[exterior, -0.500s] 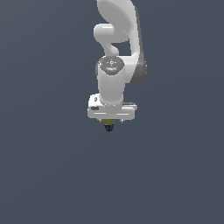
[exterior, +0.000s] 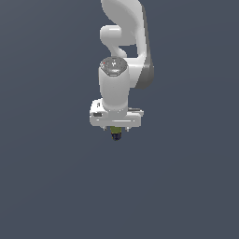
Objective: Pick up the object and move it to a goal position.
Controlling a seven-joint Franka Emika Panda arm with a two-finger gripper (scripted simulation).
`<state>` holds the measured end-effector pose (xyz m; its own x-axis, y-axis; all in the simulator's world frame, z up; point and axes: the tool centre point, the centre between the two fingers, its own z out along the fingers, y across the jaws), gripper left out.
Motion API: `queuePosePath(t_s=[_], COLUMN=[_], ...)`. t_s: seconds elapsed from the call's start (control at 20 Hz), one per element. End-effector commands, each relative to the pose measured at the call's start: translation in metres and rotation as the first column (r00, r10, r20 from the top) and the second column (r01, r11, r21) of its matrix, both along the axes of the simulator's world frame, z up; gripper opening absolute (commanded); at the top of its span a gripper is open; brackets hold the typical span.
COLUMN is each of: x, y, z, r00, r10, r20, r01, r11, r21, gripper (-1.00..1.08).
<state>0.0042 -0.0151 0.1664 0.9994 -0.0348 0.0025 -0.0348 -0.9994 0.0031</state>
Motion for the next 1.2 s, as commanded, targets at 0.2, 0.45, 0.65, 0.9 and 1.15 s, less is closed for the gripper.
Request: queuePosePath(t_s=[0.2, 0.45, 0.65, 0.9, 1.15], x=[0.002, -0.004, -0.015, -0.037, -0.059], y=[-0.003, -0.004, -0.005, -0.006, -0.006], z=[0.004, -0.003, -0.012, -0.030, -0.046], r00=[1.000, 1.000, 0.999, 0.995, 0.988], r10=[-0.001, 0.016, 0.045, 0.100, 0.152], r20=[0.006, 0.005, 0.004, 0.001, -0.001], r01=[0.001, -0.016, -0.045, -0.100, -0.152], r11=[1.000, 1.000, 0.999, 0.995, 0.988], r21=[0.002, 0.002, 0.002, 0.002, 0.003], gripper=[1.00, 1.00, 1.00, 1.00, 1.00])
